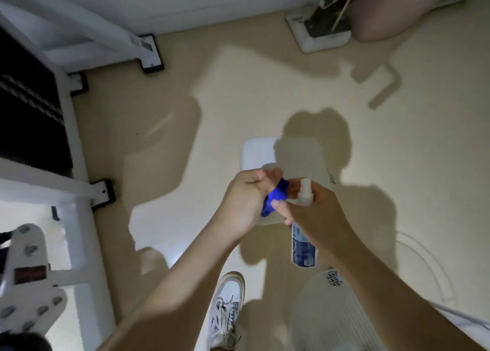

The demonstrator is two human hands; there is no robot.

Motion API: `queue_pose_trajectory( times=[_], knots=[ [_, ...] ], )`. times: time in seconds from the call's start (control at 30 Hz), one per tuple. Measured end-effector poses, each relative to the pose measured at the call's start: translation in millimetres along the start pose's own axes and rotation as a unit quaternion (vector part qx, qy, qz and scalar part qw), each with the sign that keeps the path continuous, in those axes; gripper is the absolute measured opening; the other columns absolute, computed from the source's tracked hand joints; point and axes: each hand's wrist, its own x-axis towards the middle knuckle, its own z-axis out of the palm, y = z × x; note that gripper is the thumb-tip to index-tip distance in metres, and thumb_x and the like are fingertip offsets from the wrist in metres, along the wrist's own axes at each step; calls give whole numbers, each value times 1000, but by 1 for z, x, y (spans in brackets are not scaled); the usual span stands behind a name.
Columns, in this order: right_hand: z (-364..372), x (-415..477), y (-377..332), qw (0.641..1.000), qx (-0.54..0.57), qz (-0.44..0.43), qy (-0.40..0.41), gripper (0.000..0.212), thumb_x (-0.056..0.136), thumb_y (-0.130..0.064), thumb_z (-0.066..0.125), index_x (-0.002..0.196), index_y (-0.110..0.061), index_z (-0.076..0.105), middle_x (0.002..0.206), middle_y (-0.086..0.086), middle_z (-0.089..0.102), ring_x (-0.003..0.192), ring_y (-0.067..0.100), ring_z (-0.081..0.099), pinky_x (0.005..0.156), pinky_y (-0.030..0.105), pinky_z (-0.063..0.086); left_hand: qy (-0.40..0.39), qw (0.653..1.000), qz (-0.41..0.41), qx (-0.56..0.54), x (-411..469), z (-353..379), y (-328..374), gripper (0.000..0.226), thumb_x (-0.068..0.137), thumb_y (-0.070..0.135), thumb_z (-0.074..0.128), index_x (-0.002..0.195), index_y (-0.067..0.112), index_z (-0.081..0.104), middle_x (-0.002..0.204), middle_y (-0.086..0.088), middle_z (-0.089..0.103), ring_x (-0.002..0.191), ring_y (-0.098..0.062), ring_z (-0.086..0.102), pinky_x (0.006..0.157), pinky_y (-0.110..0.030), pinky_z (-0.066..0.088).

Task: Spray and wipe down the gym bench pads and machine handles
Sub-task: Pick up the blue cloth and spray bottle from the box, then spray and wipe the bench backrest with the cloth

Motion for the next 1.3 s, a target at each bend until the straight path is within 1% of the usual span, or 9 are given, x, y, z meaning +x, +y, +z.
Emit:
queue_pose_trajectory(
  times=[0.23,0.33,0.4,0.5,0.57,0.67,0.97,1.17,1.3],
  knots=[
    [-15,-90,-60,992,22,-14,-123,6,79,6,57,78,1,59,52,14,51,44,22,45,50,28,38,57,995,28,-79,-98,28,70,44,92,26,62,60,-2,53,50,-15,54,39,-23,49,47,-22,43],
    [-34,-158,-108,987,21,-30,-158,13,87,6,51,78,0,58,51,11,53,43,21,47,49,29,41,87,993,54,-56,-164,41,110,45,88,37,67,70,-3,56,62,-16,59,55,-26,54,53,-25,40],
    [-45,-202,-137,984,-6,-57,-166,5,83,-2,58,88,-3,61,57,13,57,47,22,51,52,29,45,84,993,77,-40,-209,50,137,43,86,38,68,74,-3,59,72,-14,62,62,-22,59,63,-33,43],
    [-60,-260,-176,975,-80,-115,-174,37,66,-28,70,95,-5,63,58,11,60,54,23,54,59,32,48,90,991,98,5,-275,66,181,59,83,45,70,74,-12,58,69,-14,50,61,-22,43,64,-35,35],
    [-69,-305,-200,963,-93,-152,-202,37,70,-35,76,90,-7,64,56,6,59,54,19,54,58,30,47,96,990,100,15,-318,84,207,63,83,53,65,77,-9,60,69,-15,48,62,-24,40,62,-35,33],
    [-78,-379,-238,956,-48,-197,-213,16,87,-23,72,79,-14,62,56,6,55,51,16,50,53,24,44,107,989,99,14,-389,105,250,49,89,55,54,80,8,63,69,-14,50,61,-22,44,55,-29,35],
    [-56,-483,-305,945,141,-163,-246,9,90,-10,63,87,-7,55,56,8,52,42,17,45,44,25,42,42,987,141,65,-515,84,301,41,75,35,76,97,3,63,91,-14,68,77,-23,59,72,-34,43],
    [-12,-539,-334,922,99,-122,-354,20,88,-20,68,90,-9,52,58,8,48,39,19,44,43,24,41,72,984,138,-89,-588,51,326,33,95,31,53,98,6,75,97,-19,72,81,-27,69,80,-34,54],
    [24,-568,-344,924,-32,-234,-299,22,90,-18,65,78,-6,51,56,12,46,43,20,44,47,25,40,138,966,145,-161,-619,24,330,36,92,37,56,92,6,75,100,-18,73,85,-26,69,88,-39,51]
  ],
)
